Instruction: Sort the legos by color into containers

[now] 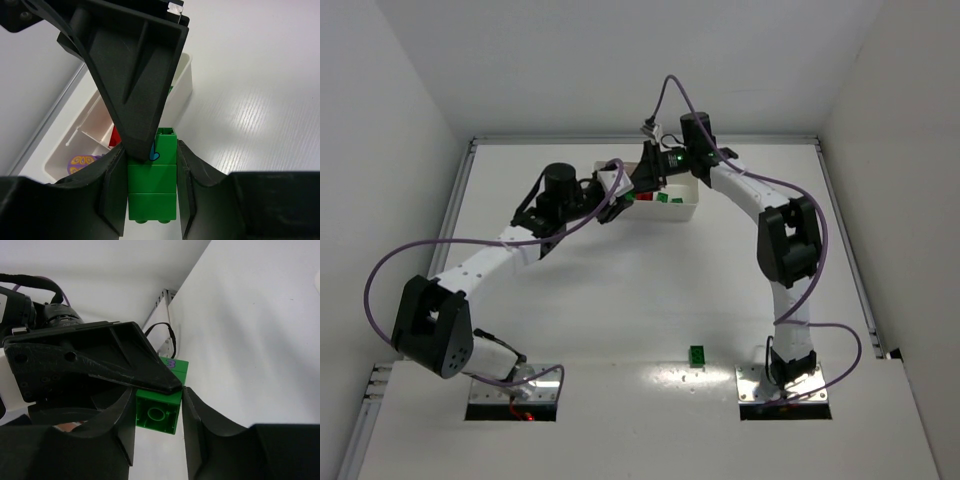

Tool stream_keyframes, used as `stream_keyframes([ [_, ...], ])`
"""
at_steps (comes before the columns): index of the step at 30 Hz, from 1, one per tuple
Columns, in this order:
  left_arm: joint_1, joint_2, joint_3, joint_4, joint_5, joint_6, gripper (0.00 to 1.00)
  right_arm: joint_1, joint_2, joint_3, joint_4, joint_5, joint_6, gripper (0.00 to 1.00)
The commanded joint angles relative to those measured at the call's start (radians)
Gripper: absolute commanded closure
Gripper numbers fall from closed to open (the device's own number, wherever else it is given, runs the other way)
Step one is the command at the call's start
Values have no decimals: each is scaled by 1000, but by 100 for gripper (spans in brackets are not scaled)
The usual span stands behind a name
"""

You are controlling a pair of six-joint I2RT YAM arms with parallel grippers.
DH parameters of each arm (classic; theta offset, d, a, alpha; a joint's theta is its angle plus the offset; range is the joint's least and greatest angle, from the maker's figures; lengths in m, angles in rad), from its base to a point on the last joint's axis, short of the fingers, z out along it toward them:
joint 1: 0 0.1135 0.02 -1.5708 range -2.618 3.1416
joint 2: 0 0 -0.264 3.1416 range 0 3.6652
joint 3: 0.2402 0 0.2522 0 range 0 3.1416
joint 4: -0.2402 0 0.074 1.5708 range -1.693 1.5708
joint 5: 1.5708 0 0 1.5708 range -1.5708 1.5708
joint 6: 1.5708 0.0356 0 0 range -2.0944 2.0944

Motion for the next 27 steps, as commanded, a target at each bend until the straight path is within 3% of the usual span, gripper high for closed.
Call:
stream_keyframes([
  [1,-9,-16,17,56,-17,0,100,5,-39,-18,20,-22,-48,68],
  [5,-9,-7,17,56,-45,0,100,5,-48,-29,-43,-12,-98,87],
  [6,-9,-7,17,56,-60,0,91,5,-59,-29,-54,-12,-127,94],
  [8,-9,4,17,47,-80,-11,68,5,-59,-29,-98,11,-161,100],
  [9,-9,4,17,47,-92,-26,44,-5,-68,-29,-109,11,-184,100],
  [12,-9,13,17,38,-114,-52,20,-5,-68,-29,-118,11,-184,100],
  [15,14,13,-4,53,-114,-92,3,-14,-68,-29,-118,11,-193,100],
  [21,23,-19,-24,16,-63,-92,3,-32,-77,-11,-118,2,-193,100],
  [27,32,-42,-45,-30,15,-92,16,-52,-57,37,-109,11,-193,100],
])
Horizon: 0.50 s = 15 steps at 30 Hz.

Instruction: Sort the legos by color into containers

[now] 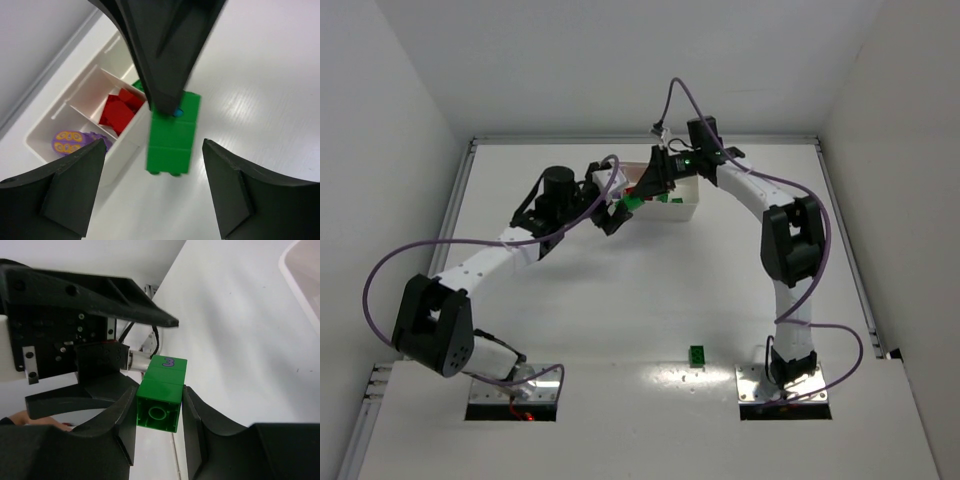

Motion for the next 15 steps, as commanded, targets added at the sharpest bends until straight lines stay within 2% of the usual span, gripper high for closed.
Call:
stream_keyframes([
  [1,10,-51,-25,-9,68,-16,16,-18,-46,62,27,-16,-22,100],
  [4,10,-51,-25,-19,77,-16,30,-18,-37,81,27,-16,-22,100],
  [5,10,-51,-25,-20,90,-5,38,-18,-28,81,27,-16,-22,100],
  [8,10,-51,-25,-20,100,4,50,-18,-28,90,27,-16,-13,100],
  [11,10,-51,-25,-20,100,4,49,-18,-28,79,27,-16,-13,100],
  [14,10,-51,-25,-10,100,4,34,-18,-28,68,27,-16,-13,100],
  [15,10,-51,-25,-10,110,4,33,-18,-28,68,27,-16,-13,100],
])
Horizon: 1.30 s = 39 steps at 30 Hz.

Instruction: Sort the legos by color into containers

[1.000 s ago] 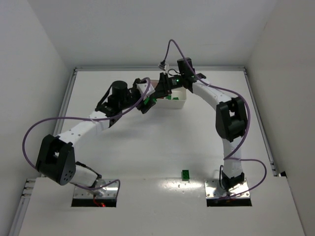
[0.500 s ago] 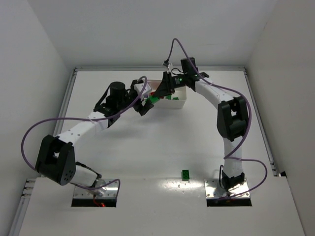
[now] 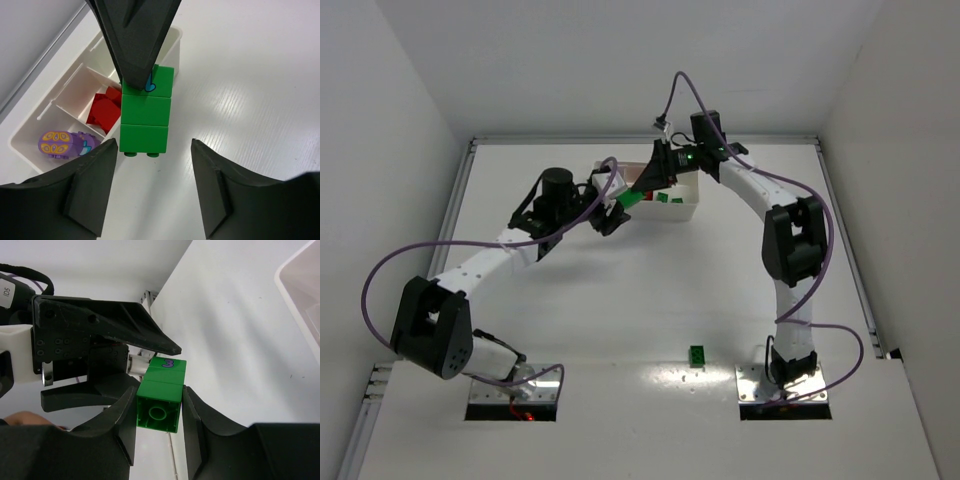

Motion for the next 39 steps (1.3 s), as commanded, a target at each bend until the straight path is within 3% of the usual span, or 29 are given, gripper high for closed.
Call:
stream_keyframes([
  [1,4,-35,-5,17,43,9,31,0,-28,25,33,-16,-12,100],
  [5,4,-35,-5,17,52,9,27,0,-28,25,33,-16,-12,100],
  [12,4,-35,-5,38,32,9,31,10,-28,14,33,-25,-12,100],
  [15,4,-35,-5,47,32,19,38,10,-28,5,33,-25,-12,100],
  [21,4,-35,-5,69,-14,31,38,10,-37,-4,33,-25,-12,100],
  [24,4,-35,-14,69,-37,31,25,10,-37,-4,33,-25,-12,100],
  [39,-5,-35,-14,92,-66,31,23,10,-28,-4,33,-34,-12,100],
])
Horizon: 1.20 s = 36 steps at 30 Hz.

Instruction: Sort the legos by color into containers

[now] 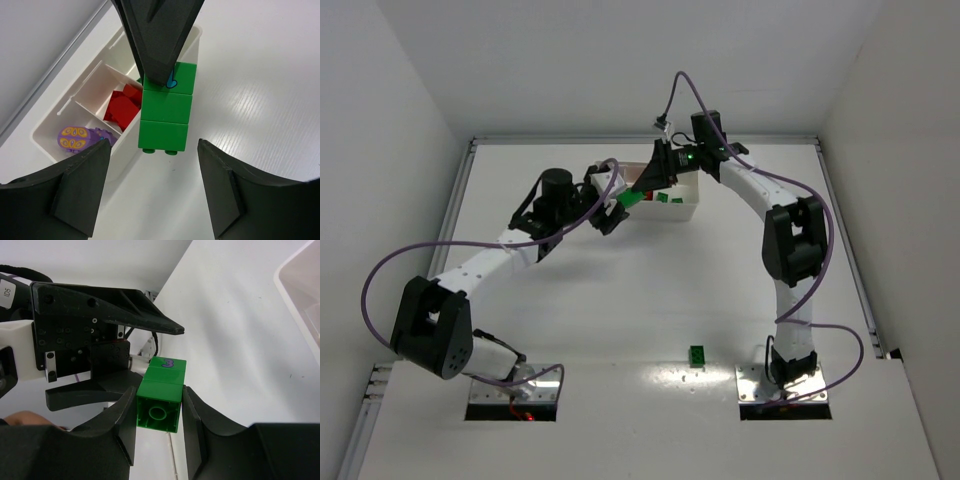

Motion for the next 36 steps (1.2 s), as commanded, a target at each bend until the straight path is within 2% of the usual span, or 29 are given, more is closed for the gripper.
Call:
stream_keyframes([
  [1,-5,-35,-3,68,0,8,23,17,-28,-3,33,-33,-12,100],
  [10,-14,-35,-3,77,18,17,23,26,-19,-3,33,-43,-12,100],
  [13,-14,-35,-3,57,27,17,34,26,-9,7,42,-43,-12,100],
  [15,-14,-26,6,57,27,17,44,26,-9,8,42,-43,-12,100],
  [16,-14,-26,6,47,36,17,61,26,-9,8,42,-43,-12,100],
  [17,-14,-26,6,46,36,17,71,26,-9,8,42,-43,-12,100],
  [18,-14,-26,6,46,36,17,89,26,-9,17,42,-43,-12,100],
  [20,-14,-26,6,36,36,17,100,26,-9,17,42,-43,-12,100],
  [26,-14,-38,-5,8,36,36,100,6,-9,17,42,-24,-12,100],
  [36,-14,-159,-135,-98,36,79,100,-49,-46,8,33,-15,-23,100],
])
